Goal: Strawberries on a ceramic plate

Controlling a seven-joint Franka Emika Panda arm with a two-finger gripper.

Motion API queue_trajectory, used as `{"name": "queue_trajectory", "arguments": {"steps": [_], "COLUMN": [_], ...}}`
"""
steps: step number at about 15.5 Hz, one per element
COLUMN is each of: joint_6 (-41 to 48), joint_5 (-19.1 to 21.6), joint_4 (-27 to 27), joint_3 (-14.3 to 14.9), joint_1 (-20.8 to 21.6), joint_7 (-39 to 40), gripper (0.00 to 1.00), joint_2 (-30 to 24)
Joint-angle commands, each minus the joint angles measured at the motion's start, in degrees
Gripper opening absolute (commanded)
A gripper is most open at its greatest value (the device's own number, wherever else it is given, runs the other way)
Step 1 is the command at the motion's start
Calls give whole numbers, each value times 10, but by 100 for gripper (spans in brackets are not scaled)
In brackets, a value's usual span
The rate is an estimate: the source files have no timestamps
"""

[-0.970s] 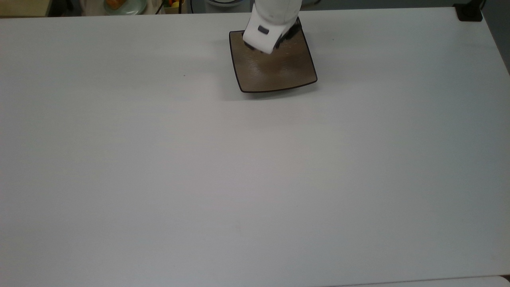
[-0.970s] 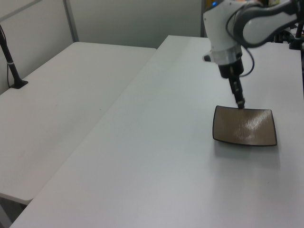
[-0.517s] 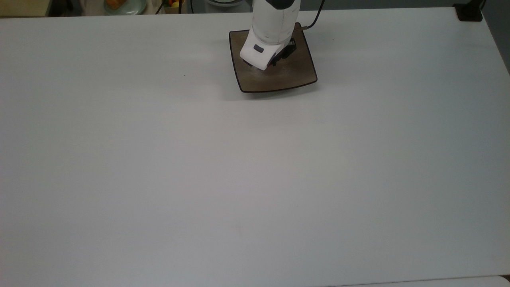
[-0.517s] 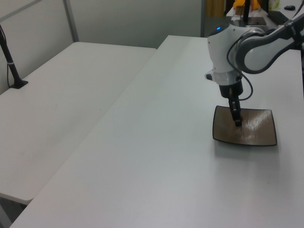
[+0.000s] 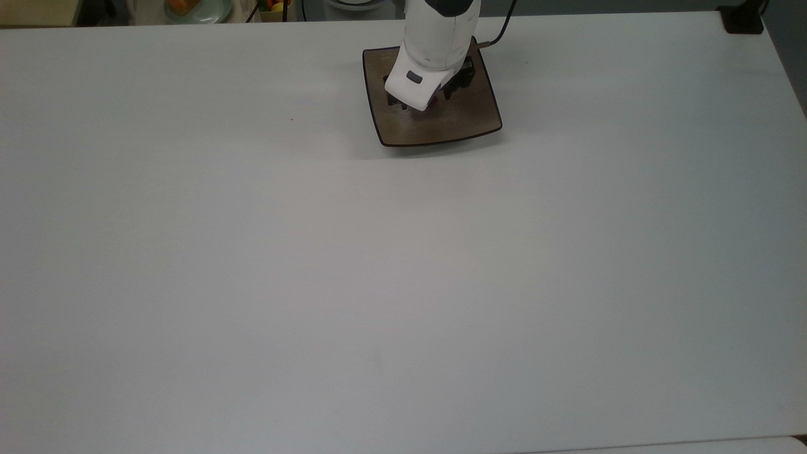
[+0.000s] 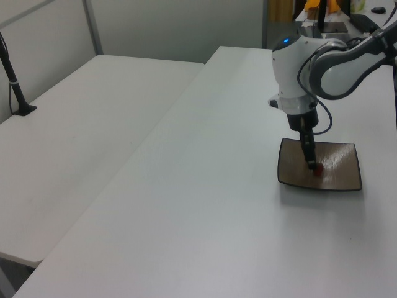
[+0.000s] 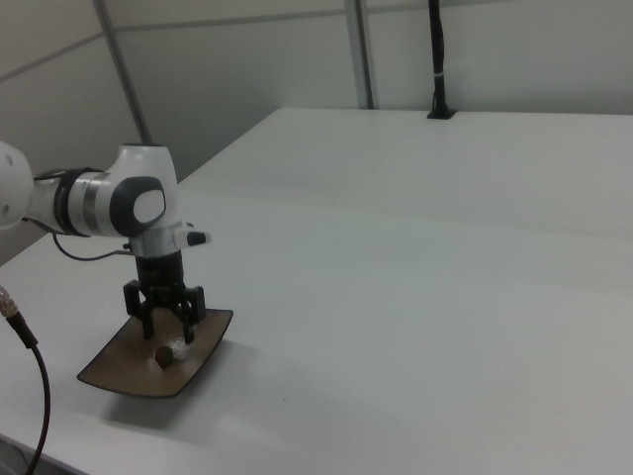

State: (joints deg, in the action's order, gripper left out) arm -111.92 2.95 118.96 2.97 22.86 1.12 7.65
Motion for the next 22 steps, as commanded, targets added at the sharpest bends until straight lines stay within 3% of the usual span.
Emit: {"name": "queue_trajectory", "arguments": {"steps": [1, 7, 12, 14, 18, 22], "joint_6": [17, 133, 224, 225, 165, 109], "joint_5": [7, 6, 1, 1, -8, 2], "joint_4": [-50, -187, -275, -274, -255, -242], "joint_3": [3, 5, 4, 4, 4, 4], "joint_1": [0, -25, -82, -107, -111, -118], "joint_7": [-9, -65, -110, -100, -17, -9], "gripper": [100, 100, 100, 100, 100, 100], "joint_2": [-28, -52, -76, -90, -88, -86]}}
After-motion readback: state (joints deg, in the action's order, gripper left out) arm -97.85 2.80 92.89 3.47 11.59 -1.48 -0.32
